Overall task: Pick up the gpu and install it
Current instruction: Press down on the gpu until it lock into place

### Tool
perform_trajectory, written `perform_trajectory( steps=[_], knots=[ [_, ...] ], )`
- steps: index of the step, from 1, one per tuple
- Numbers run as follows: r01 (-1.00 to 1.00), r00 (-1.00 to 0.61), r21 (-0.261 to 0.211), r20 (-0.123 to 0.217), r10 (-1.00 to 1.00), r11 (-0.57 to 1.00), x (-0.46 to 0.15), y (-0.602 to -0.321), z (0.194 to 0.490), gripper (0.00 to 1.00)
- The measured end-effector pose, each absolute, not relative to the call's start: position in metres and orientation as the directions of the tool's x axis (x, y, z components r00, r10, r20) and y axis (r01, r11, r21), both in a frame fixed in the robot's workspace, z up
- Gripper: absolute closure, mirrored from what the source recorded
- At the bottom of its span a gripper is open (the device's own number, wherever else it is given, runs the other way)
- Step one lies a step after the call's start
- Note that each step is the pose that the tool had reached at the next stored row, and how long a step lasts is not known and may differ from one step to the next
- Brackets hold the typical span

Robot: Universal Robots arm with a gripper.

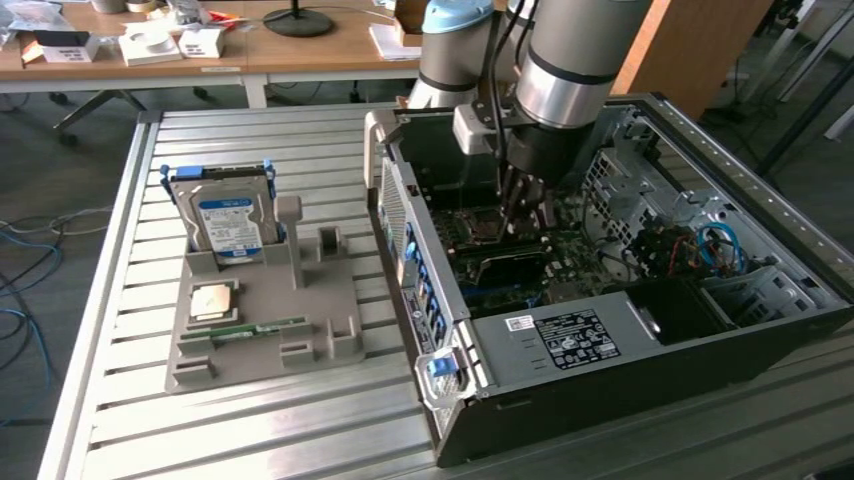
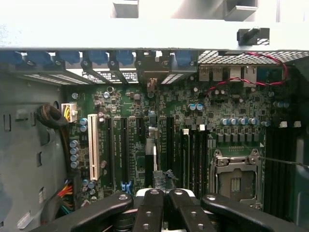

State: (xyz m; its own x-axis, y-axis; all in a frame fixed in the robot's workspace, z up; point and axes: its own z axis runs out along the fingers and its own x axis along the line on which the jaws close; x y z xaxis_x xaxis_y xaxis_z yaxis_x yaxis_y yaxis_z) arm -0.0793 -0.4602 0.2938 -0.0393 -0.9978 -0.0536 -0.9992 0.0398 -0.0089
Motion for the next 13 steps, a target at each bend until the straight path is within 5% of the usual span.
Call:
perform_trajectory(
  steps=[13],
  knots=[
    [-0.999,-0.039,-0.009,-0.053,-0.998,0.040,-0.0793,-0.4590,0.2913,0.90]
  ],
)
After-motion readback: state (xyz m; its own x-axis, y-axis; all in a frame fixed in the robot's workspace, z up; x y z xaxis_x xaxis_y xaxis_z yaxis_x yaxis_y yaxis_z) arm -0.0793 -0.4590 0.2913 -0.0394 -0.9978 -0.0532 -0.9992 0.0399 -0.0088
